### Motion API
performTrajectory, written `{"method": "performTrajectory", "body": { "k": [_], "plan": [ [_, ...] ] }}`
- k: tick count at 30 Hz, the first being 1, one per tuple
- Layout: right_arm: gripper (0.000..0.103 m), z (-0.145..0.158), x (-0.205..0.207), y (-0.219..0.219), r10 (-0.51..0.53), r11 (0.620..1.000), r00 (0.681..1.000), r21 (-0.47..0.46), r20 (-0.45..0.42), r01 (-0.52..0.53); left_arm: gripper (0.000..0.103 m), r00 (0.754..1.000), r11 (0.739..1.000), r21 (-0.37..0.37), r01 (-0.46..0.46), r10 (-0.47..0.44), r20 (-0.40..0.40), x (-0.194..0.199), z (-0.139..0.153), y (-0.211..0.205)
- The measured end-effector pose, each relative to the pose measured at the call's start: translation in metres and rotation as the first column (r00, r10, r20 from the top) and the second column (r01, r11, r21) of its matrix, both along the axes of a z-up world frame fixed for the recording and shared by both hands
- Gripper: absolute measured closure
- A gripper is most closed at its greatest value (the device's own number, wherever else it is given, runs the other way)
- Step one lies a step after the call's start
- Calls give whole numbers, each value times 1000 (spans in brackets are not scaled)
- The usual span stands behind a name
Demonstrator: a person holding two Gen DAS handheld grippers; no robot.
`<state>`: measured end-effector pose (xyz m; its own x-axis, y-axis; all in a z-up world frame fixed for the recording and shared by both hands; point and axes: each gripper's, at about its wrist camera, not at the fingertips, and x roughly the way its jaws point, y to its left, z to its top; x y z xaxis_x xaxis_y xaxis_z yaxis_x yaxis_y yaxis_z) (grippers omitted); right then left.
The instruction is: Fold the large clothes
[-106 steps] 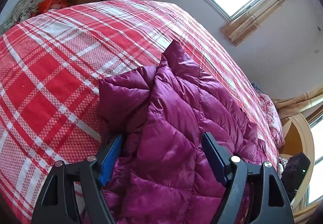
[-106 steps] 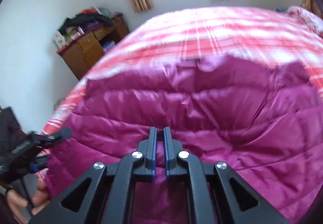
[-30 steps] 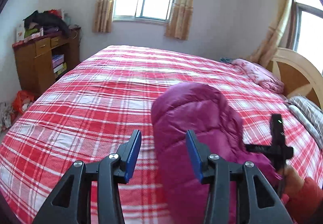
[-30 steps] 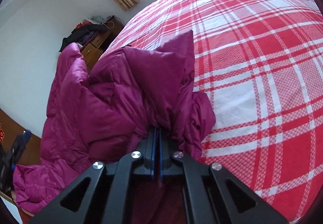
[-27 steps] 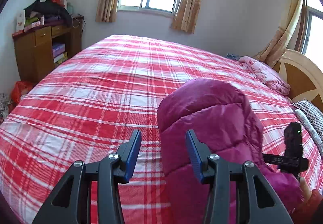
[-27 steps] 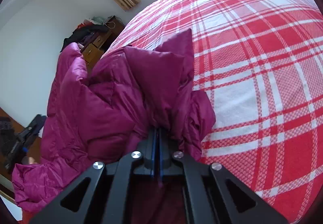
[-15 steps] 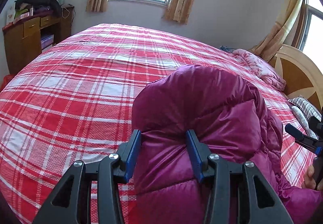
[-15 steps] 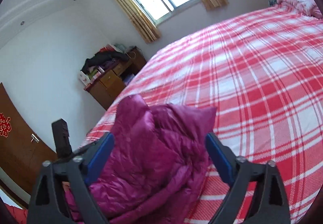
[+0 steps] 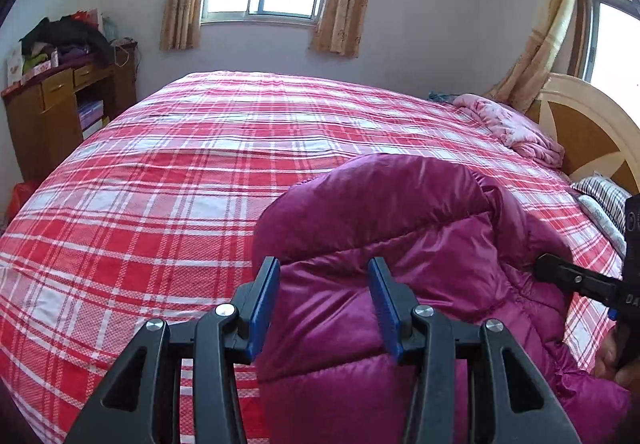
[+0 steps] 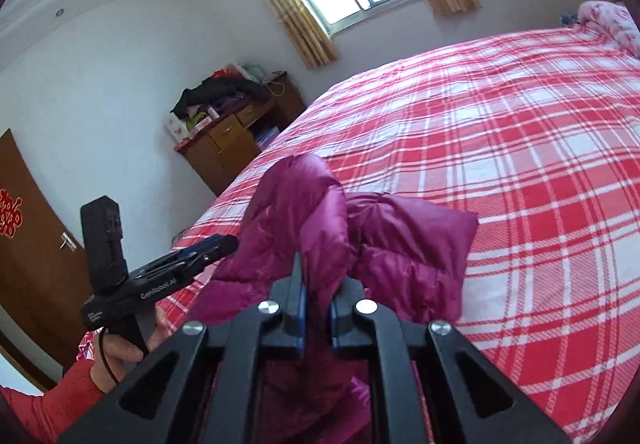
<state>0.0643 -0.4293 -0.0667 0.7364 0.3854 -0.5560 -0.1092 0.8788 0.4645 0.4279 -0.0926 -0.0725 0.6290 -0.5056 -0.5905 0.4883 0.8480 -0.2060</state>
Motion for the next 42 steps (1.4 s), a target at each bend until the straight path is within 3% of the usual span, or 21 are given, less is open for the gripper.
{"method": "performTrajectory", "body": {
  "k": [3,6,8,13,21,23,26,29,31,35,38,42],
  "plan": [
    [92,-23,-3,-13,-62,998,995,16,-73,63,56,998,995,78,56,-58,27,-8,-4,-33],
    [92,-39,-3,-24,-104,993,987,39,-123,109,56,995,972,227,56,-72,65,-15,-21,-66],
    [92,-52,0,-31,-113,989,980,80,-162,127,54,995,963,266,34,-57,78,-15,-30,-75],
    [93,-67,4,-38,-110,986,972,100,-206,132,51,998,963,270,15,-29,50,-4,-45,-81],
    [93,-60,4,-34,-136,986,966,60,-220,153,49,1000,967,255,14,-11,-14,3,-56,-84],
    [90,-46,-3,-29,-172,984,961,9,-217,178,48,1000,964,264,12,-11,-3,-1,-55,-85],
    [81,-3,-34,-21,-246,969,963,-51,-111,242,48,1000,964,265,4,-5,4,-3,-54,-83],
    [81,31,-62,0,-180,983,983,-30,-37,179,48,1000,962,274,0,-3,9,-3,-54,-85],
    [81,42,-72,19,-138,987,990,-81,-27,136,48,1000,960,280,-3,-1,14,-4,-54,-85],
    [81,18,-70,39,-105,986,988,-139,-112,89,47,1000,954,298,-10,3,24,-6,-53,-89],
    [81,-8,-69,31,-132,987,973,-112,-191,112,46,999,949,316,-16,4,37,-9,-52,-91],
    [90,-34,-72,27,-147,985,965,-122,-218,123,46,999,947,322,-17,5,40,-8,-52,-92]
  ]
}}
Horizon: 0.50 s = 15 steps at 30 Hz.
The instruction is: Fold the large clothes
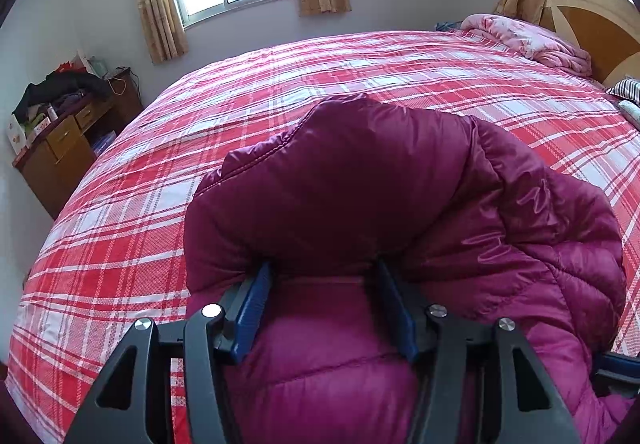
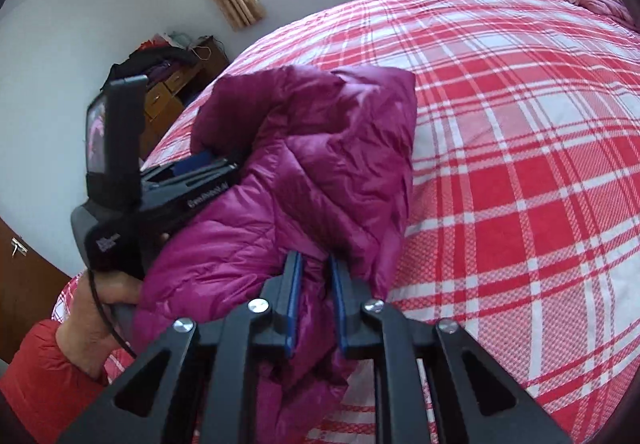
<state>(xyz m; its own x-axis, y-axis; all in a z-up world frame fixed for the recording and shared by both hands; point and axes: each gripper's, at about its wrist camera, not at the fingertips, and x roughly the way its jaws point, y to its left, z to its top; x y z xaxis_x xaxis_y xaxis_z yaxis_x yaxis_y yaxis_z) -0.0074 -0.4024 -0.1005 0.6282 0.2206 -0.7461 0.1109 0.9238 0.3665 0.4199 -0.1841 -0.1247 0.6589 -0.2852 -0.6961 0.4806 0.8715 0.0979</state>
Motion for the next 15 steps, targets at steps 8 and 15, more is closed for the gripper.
{"method": "performTrajectory", "body": {
  "k": [8,15],
  "plan": [
    [92,-14,-1,-10,-7,998,1000,64,-8,7,45,1000,1000,28,-10,10,23,-3,-2,-7],
    [88,27,11,-34,-10,997,1000,74,18,8,44,1000,999,34,-12,11,28,-6,-1,-7]
  ]
}}
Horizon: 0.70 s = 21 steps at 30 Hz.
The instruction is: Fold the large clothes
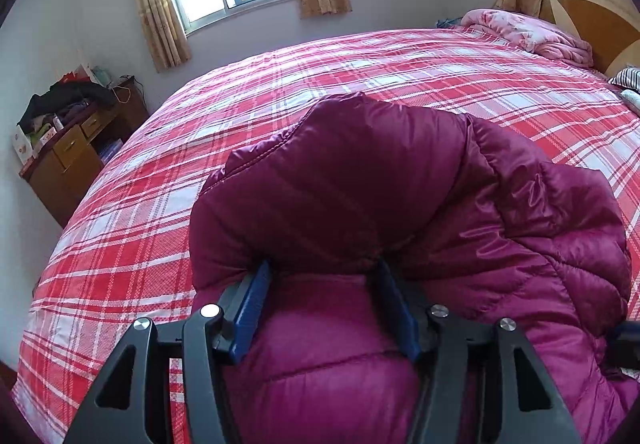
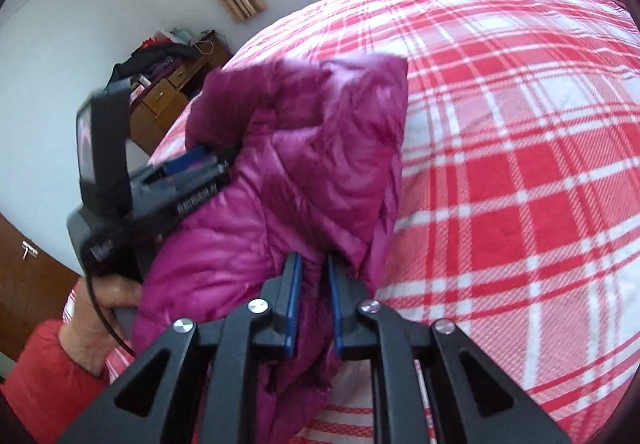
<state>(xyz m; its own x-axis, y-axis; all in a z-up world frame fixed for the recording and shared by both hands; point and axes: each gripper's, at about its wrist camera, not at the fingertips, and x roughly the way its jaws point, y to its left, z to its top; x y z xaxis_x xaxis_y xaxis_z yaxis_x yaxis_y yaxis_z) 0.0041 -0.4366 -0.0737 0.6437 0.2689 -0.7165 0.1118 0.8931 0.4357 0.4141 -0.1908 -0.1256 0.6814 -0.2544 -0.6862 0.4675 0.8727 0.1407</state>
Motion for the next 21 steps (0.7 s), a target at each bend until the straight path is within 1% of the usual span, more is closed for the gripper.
{"method": "performTrajectory", "body": {
  "k": [1,2,4,5,6,7,9,10,12,13,14,17,21],
  "plan": [
    [87,11,5,-5,-18,1000,1000,-9,25,18,44,1000,1000,1,-2,2,1,0,0,0],
    [82,23,12,-9,-31,999,998,-33,48,33,44,1000,1000,2,-5,5,4,0,0,-1],
    [77,40,30,-11,-42,994,996,-98,76,49,43,1000,1000,5,-10,10,14,-1,0,-1],
    [75,45,42,-9,-37,992,996,-121,79,46,43,1000,1000,8,-12,12,18,-1,0,-2],
    [69,46,56,-8,-24,991,997,-132,75,34,43,1000,1000,11,-14,14,20,-2,0,-3],
    [69,45,72,-6,-4,990,998,-139,63,13,42,1000,1000,12,-16,15,22,-2,0,-3],
    [69,39,101,0,43,988,999,-151,22,-39,42,1000,1000,12,-17,17,24,-2,0,-2],
    [69,32,110,4,52,984,999,-173,0,-51,42,1000,1000,10,-17,17,23,-2,0,-2],
    [69,15,124,8,25,969,999,-245,-41,-34,42,1000,1000,6,-17,17,20,-1,0,-1],
    [69,5,131,7,10,965,998,-260,-56,-24,42,1000,1000,3,-17,17,18,-1,0,-1],
    [69,-4,132,5,-7,967,998,-254,-58,-8,42,1000,1000,1,-17,17,16,0,-1,-1],
    [69,-23,132,-3,-43,981,999,-190,-32,36,42,1000,1000,-2,-22,22,8,2,-1,-1],
    [69,-37,134,-6,-54,988,998,-144,-20,50,41,1000,1000,-9,-28,27,-10,7,-3,-4]
  ]
}}
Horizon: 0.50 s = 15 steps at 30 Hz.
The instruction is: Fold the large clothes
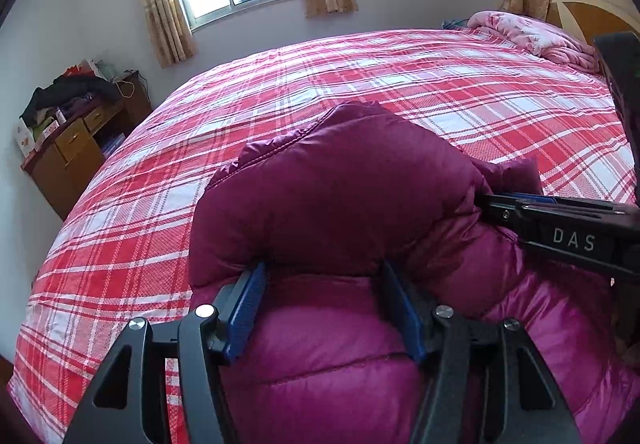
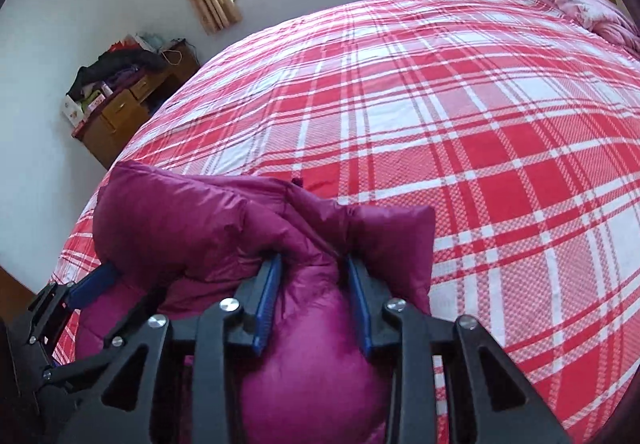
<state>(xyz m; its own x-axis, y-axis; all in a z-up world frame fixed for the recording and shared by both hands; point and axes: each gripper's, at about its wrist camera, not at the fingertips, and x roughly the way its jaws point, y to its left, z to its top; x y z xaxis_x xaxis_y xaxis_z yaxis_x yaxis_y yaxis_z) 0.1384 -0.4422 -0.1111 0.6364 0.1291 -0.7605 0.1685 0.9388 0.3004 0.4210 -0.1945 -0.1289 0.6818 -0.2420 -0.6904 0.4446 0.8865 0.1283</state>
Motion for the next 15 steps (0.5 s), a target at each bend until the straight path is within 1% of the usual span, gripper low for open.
{"method": "performTrajectory", "body": {
  "k": [2,4,5,6,8,10,12,15],
  "plan": [
    [69,-1,5,6,8,999,1000,-34,-17,-8,41,1000,1000,6,-14,14,4,1,-2,-3],
    [69,1,12,14,10,994,999,-106,-39,-14,41,1000,999,31,-20,20,-1,4,-4,-7],
    [69,2,12,18,12,990,999,-140,-43,-18,41,1000,999,31,-18,18,-3,4,-4,-7],
    [69,3,11,19,13,988,999,-152,-40,-19,41,1000,1000,26,-16,16,-6,3,-3,-5],
    [69,3,6,16,12,992,999,-128,-30,-16,41,1000,1000,23,-10,10,-7,1,-1,-3],
    [68,7,2,12,14,994,999,-109,-40,-18,40,1000,999,35,0,0,2,-3,0,-3],
    [69,17,-5,12,24,991,999,-128,-48,-30,39,1000,999,34,6,-6,8,-5,2,0],
    [69,40,-19,13,38,987,999,-157,-6,-38,38,1000,1000,27,-4,3,9,-4,3,1]
  ]
}}
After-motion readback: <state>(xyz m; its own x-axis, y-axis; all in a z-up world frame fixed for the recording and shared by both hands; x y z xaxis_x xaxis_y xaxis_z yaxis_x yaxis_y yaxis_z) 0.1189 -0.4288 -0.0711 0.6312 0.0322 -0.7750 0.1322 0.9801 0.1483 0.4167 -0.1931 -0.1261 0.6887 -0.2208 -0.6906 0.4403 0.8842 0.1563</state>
